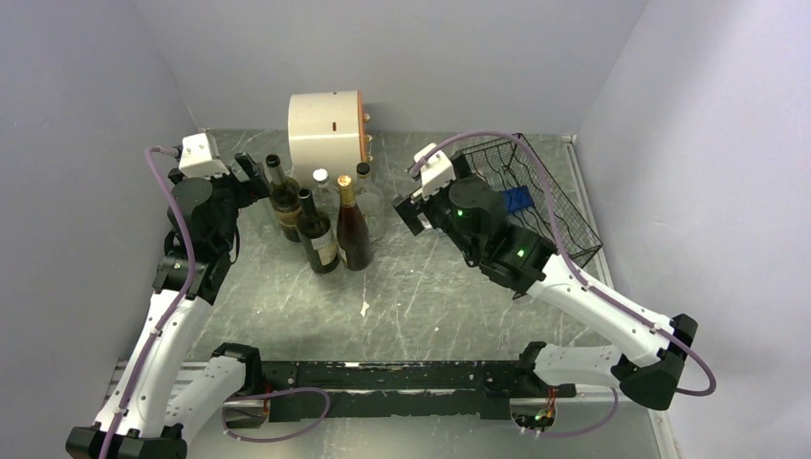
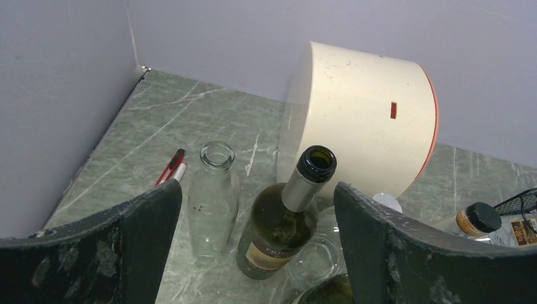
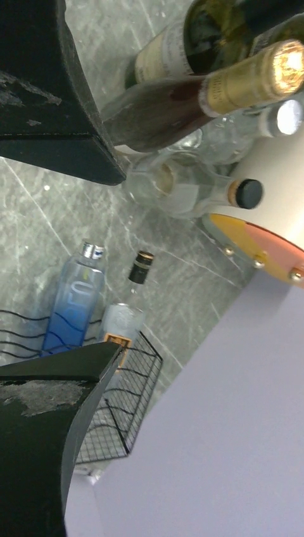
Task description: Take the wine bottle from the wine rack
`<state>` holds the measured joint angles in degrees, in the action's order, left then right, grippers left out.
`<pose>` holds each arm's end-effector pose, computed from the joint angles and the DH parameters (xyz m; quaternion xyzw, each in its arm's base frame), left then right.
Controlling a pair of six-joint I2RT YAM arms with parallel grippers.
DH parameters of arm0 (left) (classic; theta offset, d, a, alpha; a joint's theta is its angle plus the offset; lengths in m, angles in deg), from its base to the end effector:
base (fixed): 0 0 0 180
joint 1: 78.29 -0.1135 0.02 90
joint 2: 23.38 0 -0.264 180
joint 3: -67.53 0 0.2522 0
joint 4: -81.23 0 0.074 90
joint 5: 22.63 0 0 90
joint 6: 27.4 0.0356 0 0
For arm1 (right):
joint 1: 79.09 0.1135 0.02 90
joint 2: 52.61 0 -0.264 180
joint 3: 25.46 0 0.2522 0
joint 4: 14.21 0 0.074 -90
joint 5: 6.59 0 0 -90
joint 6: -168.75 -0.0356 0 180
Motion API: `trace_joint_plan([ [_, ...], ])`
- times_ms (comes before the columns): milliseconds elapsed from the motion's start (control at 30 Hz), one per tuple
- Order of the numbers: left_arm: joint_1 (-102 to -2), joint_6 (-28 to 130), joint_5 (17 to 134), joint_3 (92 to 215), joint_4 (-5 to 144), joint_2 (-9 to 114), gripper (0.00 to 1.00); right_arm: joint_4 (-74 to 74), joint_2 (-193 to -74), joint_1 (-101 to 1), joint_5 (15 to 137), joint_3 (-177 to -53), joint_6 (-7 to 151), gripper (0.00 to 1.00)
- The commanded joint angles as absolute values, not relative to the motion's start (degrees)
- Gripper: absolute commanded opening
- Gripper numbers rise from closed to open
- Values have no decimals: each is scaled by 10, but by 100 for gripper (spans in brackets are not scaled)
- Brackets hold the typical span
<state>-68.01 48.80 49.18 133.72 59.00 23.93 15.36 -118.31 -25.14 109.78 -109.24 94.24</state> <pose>0.1862 -0.0225 0.3829 -0.1305 0.7147 -0.0289 0.6866 0.1628 0.1968 0.4113 -0.3108 0.7019 0.0361 0.6399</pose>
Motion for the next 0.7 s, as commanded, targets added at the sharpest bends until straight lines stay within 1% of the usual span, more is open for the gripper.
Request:
trace_joint_plan([
  [0, -678, 484, 499, 1346, 602, 238, 93, 167, -1169, -260, 1074, -1054, 899, 100],
  [100, -678, 485, 497, 1346, 603, 238, 93, 168, -1171, -287, 1031, -1033, 882, 100],
  [333, -669, 487, 494, 1347, 601, 237, 93, 186, -1246, -362, 962, -995, 845, 100],
  [367, -669, 488, 494, 1346, 602, 236, 93, 188, -1252, -370, 957, -987, 852, 98],
  [433, -669, 488, 491, 1346, 602, 235, 93, 194, -1258, -388, 931, -962, 888, 92],
  [500, -669, 489, 490, 1346, 601, 233, 93, 195, -1256, -391, 923, -935, 931, 90],
  [533, -669, 489, 490, 1346, 602, 231, 93, 192, -1252, -393, 914, -922, 954, 91],
  [600, -669, 489, 492, 1347, 602, 229, 93, 181, -1242, -392, 904, -898, 990, 96],
  [667, -668, 488, 494, 1348, 601, 229, 93, 176, -1244, -391, 917, -886, 1026, 98],
])
